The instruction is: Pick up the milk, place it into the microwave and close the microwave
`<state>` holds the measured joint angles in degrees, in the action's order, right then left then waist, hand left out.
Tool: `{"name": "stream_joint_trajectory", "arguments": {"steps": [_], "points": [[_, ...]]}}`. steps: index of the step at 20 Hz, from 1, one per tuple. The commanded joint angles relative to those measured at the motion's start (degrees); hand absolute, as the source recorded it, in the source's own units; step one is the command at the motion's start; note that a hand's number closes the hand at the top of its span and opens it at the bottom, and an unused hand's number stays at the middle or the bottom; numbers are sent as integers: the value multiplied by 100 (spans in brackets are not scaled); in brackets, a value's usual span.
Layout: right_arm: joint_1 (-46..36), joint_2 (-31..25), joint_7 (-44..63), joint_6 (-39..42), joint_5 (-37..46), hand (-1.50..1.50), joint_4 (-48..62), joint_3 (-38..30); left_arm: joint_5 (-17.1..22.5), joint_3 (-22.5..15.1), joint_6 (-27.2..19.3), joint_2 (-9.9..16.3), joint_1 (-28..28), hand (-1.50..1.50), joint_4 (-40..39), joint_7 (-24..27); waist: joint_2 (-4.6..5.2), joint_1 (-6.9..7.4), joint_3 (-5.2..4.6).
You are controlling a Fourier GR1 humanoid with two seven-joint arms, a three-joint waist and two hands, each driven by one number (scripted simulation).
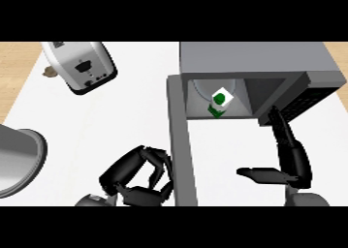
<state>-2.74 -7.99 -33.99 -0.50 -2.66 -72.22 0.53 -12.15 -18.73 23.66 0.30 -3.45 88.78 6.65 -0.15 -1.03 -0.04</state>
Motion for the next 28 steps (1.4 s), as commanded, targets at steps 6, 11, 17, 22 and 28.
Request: {"name": "stream_joint_trajectory", "arguments": {"steps": [6, 11, 17, 22, 28], "points": [[1353, -456, 598, 357, -442, -150, -2092, -170, 154, -1657, -917, -29, -323, 150, -1126, 381, 1, -36, -2], [1834, -443, 715, 424, -558, -150, -2826, -168, 511, -2711, -2030, -29, -1144, 150, -2003, 366, 17, -60, -2], [1878, -900, 939, 1206, -1457, -150, -3098, -623, 1892, -3832, -3789, -28, -2016, 150, -2277, 201, 47, -251, -4], [1841, -808, 1222, 1110, -1386, -150, -3570, -356, 2626, -4117, -4977, -26, -2289, 150, -2232, 526, 70, -404, -14], [1651, -1254, 1380, 1787, -1905, -150, -3757, -429, 3292, -3886, -5469, -27, -3015, 150, -2526, 800, 132, -695, -17]]}}
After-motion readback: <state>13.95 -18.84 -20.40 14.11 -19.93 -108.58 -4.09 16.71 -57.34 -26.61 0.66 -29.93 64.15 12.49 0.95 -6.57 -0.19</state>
